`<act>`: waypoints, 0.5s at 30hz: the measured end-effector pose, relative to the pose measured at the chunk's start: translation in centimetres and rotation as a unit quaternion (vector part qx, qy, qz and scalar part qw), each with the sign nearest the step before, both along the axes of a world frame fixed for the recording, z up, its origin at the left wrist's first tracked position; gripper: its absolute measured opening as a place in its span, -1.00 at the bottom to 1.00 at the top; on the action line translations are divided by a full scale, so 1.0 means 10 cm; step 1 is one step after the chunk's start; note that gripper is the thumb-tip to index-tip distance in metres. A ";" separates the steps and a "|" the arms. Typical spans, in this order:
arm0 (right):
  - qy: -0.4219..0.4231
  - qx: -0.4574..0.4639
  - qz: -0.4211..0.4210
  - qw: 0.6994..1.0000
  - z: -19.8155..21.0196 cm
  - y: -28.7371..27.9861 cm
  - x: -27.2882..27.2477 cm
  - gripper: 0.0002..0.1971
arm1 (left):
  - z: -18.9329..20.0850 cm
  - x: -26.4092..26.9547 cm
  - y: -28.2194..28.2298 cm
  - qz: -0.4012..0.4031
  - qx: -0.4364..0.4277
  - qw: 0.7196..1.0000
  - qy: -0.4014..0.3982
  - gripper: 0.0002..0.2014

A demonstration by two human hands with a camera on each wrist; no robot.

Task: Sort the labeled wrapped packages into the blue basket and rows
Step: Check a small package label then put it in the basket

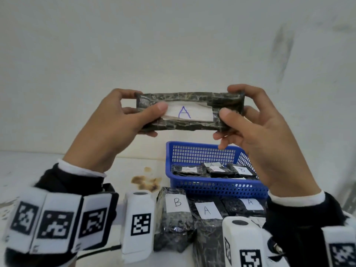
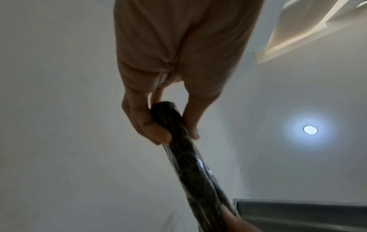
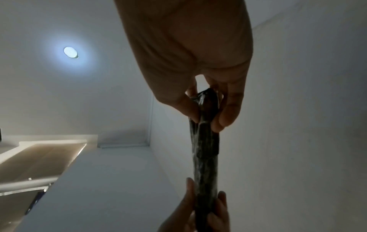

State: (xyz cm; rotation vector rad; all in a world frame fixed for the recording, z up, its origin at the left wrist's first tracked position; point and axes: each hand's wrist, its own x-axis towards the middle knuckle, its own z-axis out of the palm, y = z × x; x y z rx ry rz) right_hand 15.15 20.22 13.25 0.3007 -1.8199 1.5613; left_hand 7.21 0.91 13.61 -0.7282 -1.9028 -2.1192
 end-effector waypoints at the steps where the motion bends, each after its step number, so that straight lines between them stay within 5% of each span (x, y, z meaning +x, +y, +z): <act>1: 0.000 0.009 -0.009 1.000 -0.01 0.00 -0.01 -0.65 | 0.00 -0.01 0.01 0.009 -0.007 1.000 0.000 -0.35; 6: -0.021 0.042 -0.025 0.999 -0.03 0.04 -0.02 -0.63 | -0.02 0.01 0.04 -0.009 -0.055 0.998 0.009 -0.67; 11: -0.030 0.073 -0.032 0.996 -0.03 0.03 0.01 -0.46 | -0.01 0.07 0.03 -0.031 -0.048 0.998 0.023 -0.34; 15: -0.022 0.103 -0.062 0.993 -0.04 0.02 0.00 -0.51 | -0.03 0.09 0.09 -0.010 -0.081 0.996 0.039 -0.36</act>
